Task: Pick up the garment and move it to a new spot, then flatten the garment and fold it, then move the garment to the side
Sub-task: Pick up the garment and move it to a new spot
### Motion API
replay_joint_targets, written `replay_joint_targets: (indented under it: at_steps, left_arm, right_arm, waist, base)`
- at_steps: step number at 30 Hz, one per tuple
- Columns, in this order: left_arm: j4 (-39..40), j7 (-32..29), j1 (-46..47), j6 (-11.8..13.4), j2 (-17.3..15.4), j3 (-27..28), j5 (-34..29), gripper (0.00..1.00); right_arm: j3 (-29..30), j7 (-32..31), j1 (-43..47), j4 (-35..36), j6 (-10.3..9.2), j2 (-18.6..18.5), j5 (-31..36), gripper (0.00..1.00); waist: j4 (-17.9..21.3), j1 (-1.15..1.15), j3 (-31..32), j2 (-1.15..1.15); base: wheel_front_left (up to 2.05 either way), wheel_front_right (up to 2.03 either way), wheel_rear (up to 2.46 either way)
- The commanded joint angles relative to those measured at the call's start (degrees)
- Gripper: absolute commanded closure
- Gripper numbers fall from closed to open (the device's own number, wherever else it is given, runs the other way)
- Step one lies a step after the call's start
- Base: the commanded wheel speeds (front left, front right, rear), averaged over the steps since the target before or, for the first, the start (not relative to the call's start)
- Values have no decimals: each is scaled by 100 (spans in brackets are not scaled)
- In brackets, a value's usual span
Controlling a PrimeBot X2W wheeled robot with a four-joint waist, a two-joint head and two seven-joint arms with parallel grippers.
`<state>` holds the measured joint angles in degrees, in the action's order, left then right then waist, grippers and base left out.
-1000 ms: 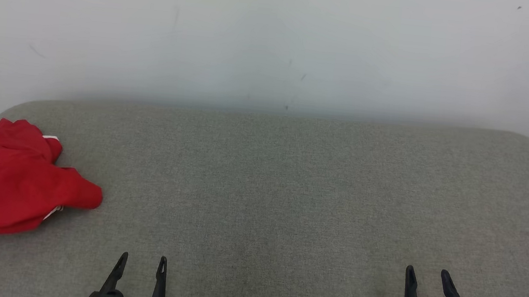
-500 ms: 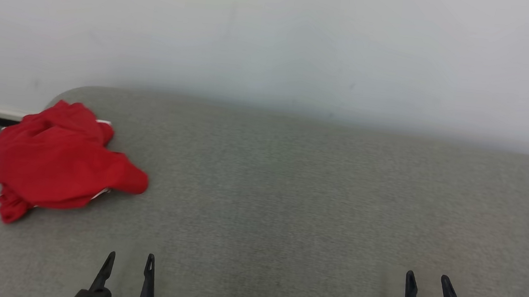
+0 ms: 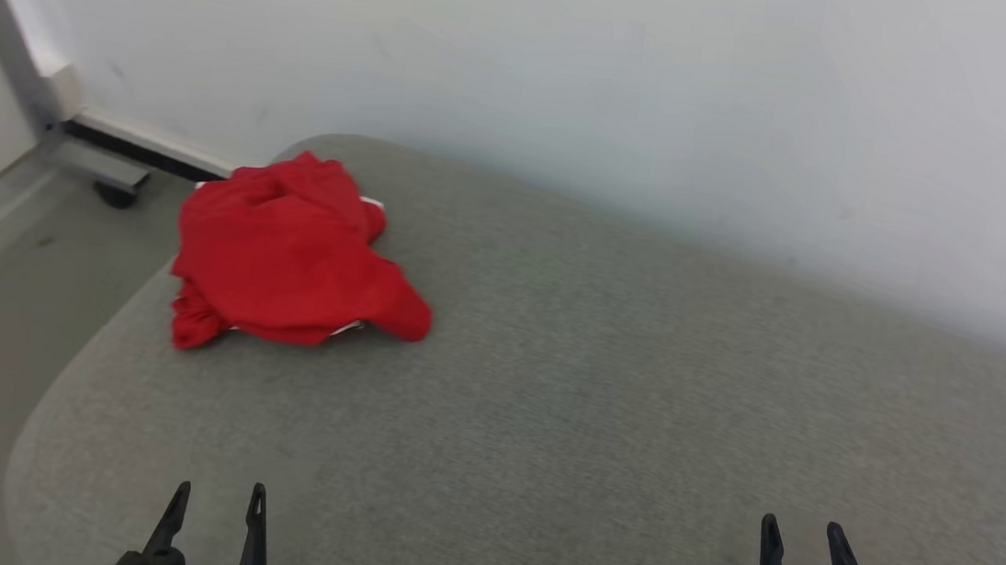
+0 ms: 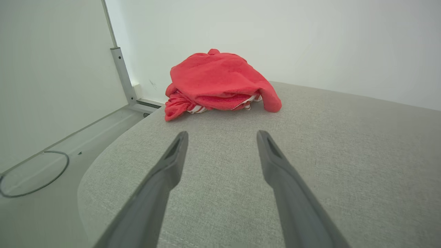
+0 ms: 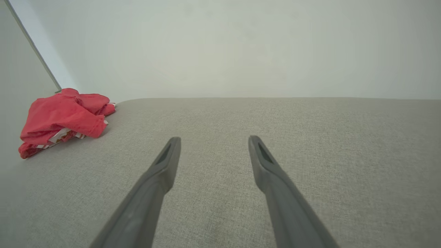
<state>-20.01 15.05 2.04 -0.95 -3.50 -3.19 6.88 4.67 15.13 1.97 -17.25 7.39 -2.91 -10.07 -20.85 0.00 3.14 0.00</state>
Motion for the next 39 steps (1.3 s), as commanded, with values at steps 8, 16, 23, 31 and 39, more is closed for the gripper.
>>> replay_joint_targets:
  at_steps: [8, 16, 23, 31, 39]
  left_arm:
    - [90, 20, -79, 40, -19, 150, 7, 0]
    - [194, 20, -162, 71, 1, 237, -14, 0]
    - [95, 20, -81, -11, 22, 217, 74, 0]
    - [-750, -492, 1079, -297, -67, 116, 262, 0]
    - [-1818, -1350, 2931, -286, -317, 437, 667, 0]
  right_arm:
    - [-152, 4, -183, -55, 19, 5, 1, 0]
    - [-256, 4, -319, -115, 19, 5, 17, 0]
    - [-257, 4, -266, -131, 19, 5, -4, 0]
    - [-241, 4, -93, -24, 19, 5, -8, 0]
    - [-555, -9, -312, 216, 19, 3, 320, 0]
  waist:
    - [-756, 0, -101, 0]
    - [-792, 0, -154, 0]
    - [-787, 0, -153, 0]
    - [-750, 0, -143, 0]
    - [46, 0, -862, 0]
  base:
    - [0, 0, 0]
    - [0, 0, 0]
    - [0, 0, 0]
    - [0, 0, 0]
    - [0, 0, 0]
